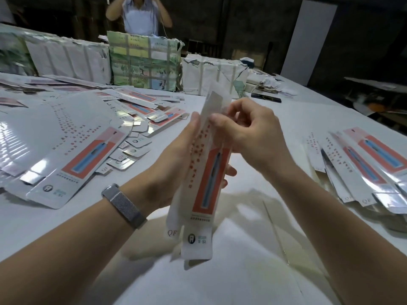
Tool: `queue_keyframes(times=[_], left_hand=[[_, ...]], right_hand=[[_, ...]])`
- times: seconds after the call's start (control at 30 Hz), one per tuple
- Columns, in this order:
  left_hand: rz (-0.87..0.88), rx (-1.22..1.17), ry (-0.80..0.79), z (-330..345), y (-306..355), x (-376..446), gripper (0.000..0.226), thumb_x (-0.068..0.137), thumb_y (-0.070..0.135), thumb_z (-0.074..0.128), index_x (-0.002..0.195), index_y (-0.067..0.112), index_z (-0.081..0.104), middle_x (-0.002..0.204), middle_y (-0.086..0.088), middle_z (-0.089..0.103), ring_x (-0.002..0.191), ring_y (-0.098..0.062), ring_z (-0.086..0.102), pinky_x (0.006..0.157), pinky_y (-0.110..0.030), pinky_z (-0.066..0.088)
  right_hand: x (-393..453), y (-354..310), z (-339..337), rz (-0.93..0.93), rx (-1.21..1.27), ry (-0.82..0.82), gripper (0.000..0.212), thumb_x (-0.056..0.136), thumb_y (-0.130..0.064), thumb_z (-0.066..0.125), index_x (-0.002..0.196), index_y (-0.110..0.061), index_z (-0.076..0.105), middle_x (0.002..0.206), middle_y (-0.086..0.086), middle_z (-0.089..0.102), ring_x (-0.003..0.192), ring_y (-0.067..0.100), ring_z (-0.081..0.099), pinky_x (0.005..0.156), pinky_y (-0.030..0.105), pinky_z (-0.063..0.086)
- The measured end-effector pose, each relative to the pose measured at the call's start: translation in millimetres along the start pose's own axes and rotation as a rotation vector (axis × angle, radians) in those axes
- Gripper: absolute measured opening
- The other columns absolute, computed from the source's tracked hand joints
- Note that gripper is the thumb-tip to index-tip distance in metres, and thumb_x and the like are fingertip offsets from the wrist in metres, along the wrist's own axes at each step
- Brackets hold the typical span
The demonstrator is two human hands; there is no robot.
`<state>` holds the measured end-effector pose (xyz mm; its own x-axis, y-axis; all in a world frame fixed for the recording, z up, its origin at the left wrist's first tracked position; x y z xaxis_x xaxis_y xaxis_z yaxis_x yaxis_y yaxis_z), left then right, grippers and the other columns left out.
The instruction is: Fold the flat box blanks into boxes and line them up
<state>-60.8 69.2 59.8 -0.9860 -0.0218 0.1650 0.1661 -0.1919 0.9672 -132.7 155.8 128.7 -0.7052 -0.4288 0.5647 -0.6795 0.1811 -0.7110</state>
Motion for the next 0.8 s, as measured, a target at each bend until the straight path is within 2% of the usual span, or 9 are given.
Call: queue_keyframes(times=[0.1,0.23,0.37,0.47,0.53,0.63,0.7,0.8], left_hand=[[-0.017,0.063,-0.023,0.5,-0.3,-0.2,0.069,0.1,0.065,0.017,0.126,0.025,0.067,0.11,-0.011,0.073,0.092,-0.032,0.071,0.079,-0.047,0.062],[-0.036,0.072,-0.056,3.5,-3.3,0.7,0.075,0.099,0.069,0.018,0.129,0.017,0.063,0.118,-0.015,0.069,0.091,-0.031,0.068,0.084,-0.049,0.059],[-0.098,-0.003,-0.086,8.5,-12.3,1.3,0.079,0.097,0.071,0.021,0.129,0.011,0.061,0.11,-0.014,0.069,0.088,-0.029,0.067,0.083,-0.047,0.058],[-0.11,-0.099,-0.098,13.1,-13.7,2.4,0.077,0.098,0.072,0.026,0.126,0.009,0.061,0.1,-0.012,0.068,0.082,-0.027,0.064,0.076,-0.042,0.057],[-0.106,-0.104,-0.024,10.8,-16.1,4.2,0.074,0.097,0.071,0.033,0.124,0.008,0.06,0.092,-0.011,0.066,0.073,-0.025,0.062,0.068,-0.039,0.056],[-0.066,-0.077,0.048,9.4,-18.4,6.2,0.064,0.085,0.059,0.065,0.126,0.012,0.049,0.084,-0.009,0.059,0.063,-0.02,0.057,0.06,-0.034,0.052],[-0.015,-0.034,0.05,8.7,-14.5,7.2,0.061,0.076,0.039,0.075,0.126,0.018,0.047,0.085,-0.009,0.057,0.066,-0.016,0.057,0.063,-0.034,0.052],[0.037,0.013,0.101,-1.3,-10.2,6.8,0.057,0.069,0.026,0.071,0.122,0.013,0.052,0.082,-0.004,0.063,0.07,-0.011,0.06,0.068,-0.029,0.054]], right_hand=[[4.1,1.1,1.7,0.056,0.051,-0.131,0.027,0.088,-0.038,0.072,0.08,-0.013,0.066,0.055,-0.009,0.058,0.048,0.004,0.052,0.044,0.017,0.044],[3.6,-3.1,-1.7,0.06,0.19,-0.122,0.03,0.095,-0.029,0.065,0.076,-0.005,0.067,0.05,-0.01,0.057,0.04,0.005,0.044,0.039,0.018,0.037],[4.0,4.3,-3.1,0.125,0.245,-0.114,0.035,0.095,-0.021,0.064,0.075,0.008,0.064,0.042,-0.014,0.048,0.036,0.001,0.041,0.036,0.015,0.032],[7.2,5.8,-7.6,0.154,0.255,-0.097,0.039,0.094,-0.021,0.066,0.083,0.016,0.062,0.046,-0.014,0.048,0.042,-0.002,0.043,0.044,0.011,0.035],[7.6,3.1,-7.9,0.156,0.262,-0.074,0.035,0.093,-0.02,0.066,0.077,0.011,0.061,0.048,-0.013,0.048,0.046,-0.002,0.044,0.051,0.011,0.036],[2.0,-5.5,-3.7,0.088,0.292,-0.006,0.03,0.092,-0.017,0.068,0.065,-0.005,0.06,0.054,-0.003,0.052,0.053,0.007,0.049,0.052,0.023,0.041],[-2.8,-8.7,-0.8,0.048,0.334,0.049,0.024,0.091,-0.023,0.071,0.072,-0.011,0.063,0.065,0.008,0.053,0.061,0.018,0.051,0.055,0.034,0.044],[-7.2,-4.8,-1.4,0.041,0.362,0.155,0.019,0.089,-0.035,0.071,0.09,-0.019,0.061,0.069,0.005,0.044,0.062,0.014,0.044,0.054,0.03,0.041]])
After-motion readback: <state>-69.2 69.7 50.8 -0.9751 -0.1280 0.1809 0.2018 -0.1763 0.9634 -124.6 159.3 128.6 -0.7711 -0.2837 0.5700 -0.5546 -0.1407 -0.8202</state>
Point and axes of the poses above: each hand's wrist, its own x-axis towards the middle knuckle, its own z-axis out of the palm, y = z × x, the point moved 9 cm from there along x, towards the middle knuckle
